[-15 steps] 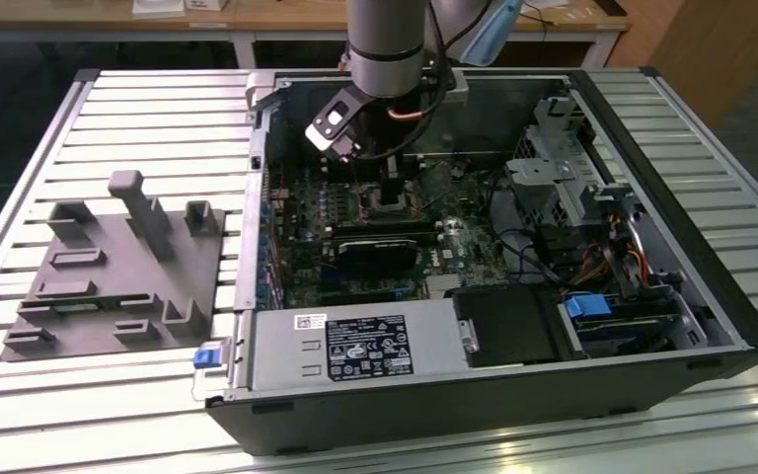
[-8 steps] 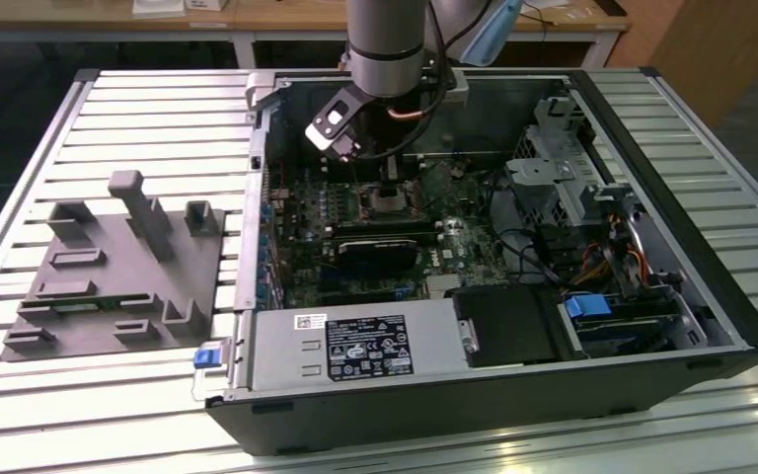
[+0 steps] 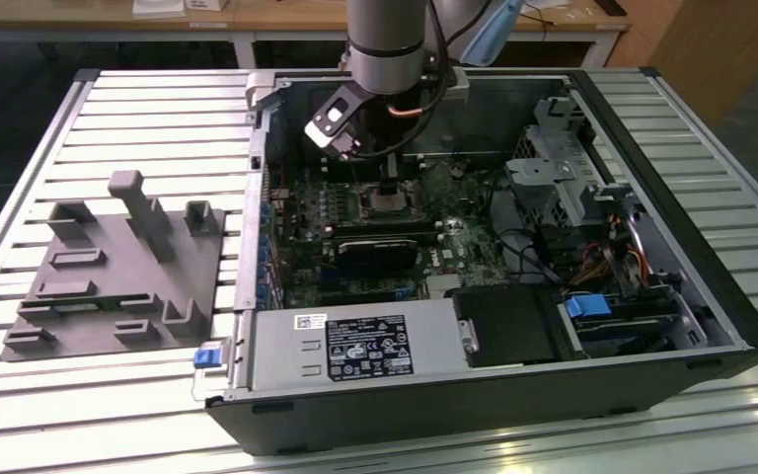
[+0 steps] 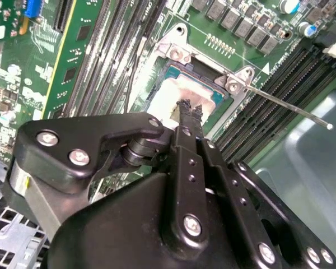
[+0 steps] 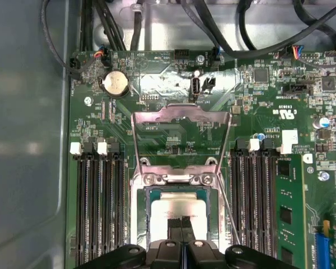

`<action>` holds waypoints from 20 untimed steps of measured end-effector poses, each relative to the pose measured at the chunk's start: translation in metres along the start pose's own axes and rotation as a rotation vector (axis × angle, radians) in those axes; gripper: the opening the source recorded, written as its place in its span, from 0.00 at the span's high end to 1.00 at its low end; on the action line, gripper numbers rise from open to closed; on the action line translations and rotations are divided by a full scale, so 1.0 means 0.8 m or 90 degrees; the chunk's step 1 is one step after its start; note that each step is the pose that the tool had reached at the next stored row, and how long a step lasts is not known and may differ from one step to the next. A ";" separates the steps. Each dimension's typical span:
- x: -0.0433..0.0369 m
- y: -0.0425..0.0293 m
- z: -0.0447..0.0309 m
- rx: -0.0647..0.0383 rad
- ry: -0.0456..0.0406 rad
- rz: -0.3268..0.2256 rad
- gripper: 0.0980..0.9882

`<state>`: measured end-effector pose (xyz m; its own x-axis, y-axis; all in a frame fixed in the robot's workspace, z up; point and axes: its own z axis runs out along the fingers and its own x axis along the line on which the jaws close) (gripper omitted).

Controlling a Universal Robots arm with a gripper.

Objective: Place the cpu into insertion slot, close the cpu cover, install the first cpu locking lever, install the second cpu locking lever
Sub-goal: 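Place the cpu into insertion slot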

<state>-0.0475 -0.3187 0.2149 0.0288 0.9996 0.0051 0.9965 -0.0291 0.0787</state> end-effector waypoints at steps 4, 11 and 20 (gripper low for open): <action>0.000 0.0014 -0.0170 0.000 0.0002 0.000 1.00; 0.000 0.0043 -0.0530 0.000 -0.0010 0.000 1.00; 0.001 0.0054 -0.0676 0.000 -0.0021 0.000 1.00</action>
<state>-0.0474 -0.3185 0.2691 0.0287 0.9996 0.0018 0.9965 -0.0288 0.0791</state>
